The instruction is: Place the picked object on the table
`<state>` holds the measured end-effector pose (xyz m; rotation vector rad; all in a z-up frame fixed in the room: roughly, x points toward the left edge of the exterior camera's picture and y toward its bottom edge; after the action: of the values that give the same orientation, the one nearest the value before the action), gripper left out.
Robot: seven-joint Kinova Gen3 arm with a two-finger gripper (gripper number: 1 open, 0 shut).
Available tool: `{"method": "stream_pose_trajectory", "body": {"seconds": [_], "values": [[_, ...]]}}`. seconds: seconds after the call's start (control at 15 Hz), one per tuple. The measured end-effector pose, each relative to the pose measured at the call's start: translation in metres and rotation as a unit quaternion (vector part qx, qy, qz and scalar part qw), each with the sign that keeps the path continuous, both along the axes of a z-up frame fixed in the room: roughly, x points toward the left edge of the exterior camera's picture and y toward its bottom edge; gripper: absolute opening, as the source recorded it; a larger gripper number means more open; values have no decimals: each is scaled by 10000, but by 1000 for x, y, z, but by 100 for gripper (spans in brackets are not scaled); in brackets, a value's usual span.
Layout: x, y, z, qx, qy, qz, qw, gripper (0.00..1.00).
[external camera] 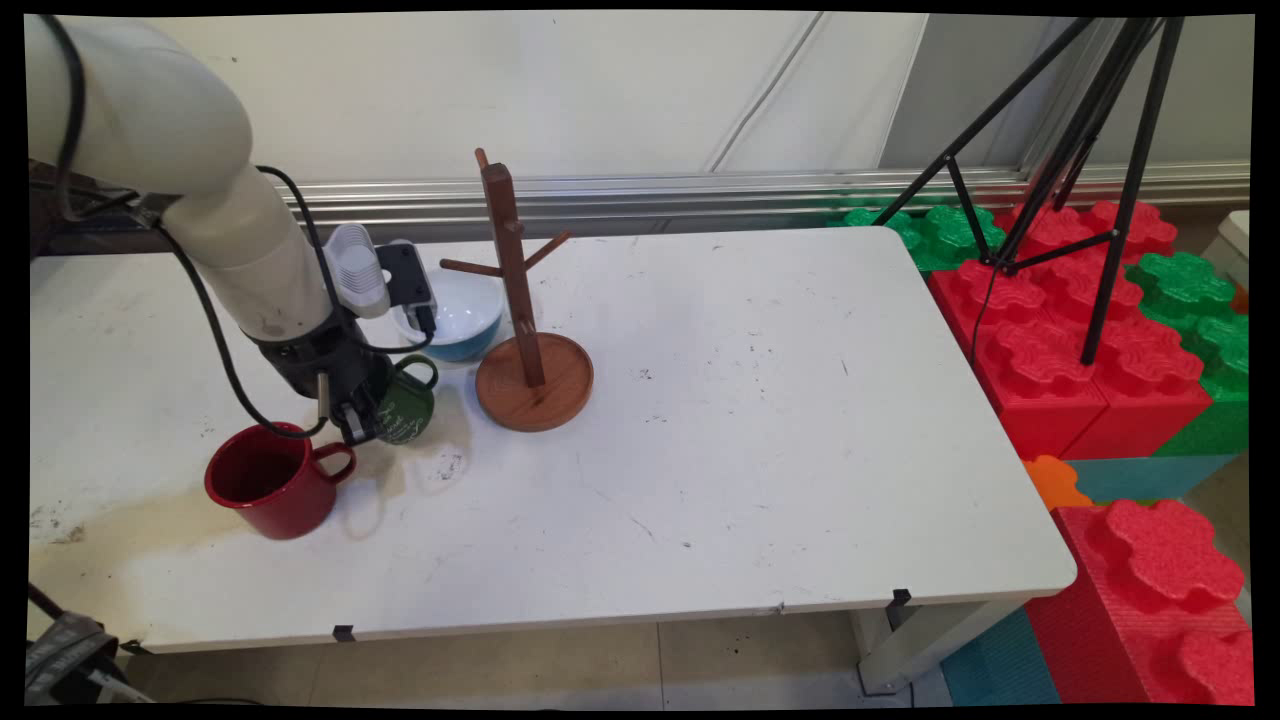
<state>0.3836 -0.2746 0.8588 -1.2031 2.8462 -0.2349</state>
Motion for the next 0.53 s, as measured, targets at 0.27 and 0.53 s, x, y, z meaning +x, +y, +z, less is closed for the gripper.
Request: {"method": "stream_pose_trajectory", "body": {"seconds": [0.27, 0.53], "values": [[-2, -3, -9, 77, -23, 15, 10000, 0], [-5, -7, -16, 132, -46, 25, 9999, 0]]}}
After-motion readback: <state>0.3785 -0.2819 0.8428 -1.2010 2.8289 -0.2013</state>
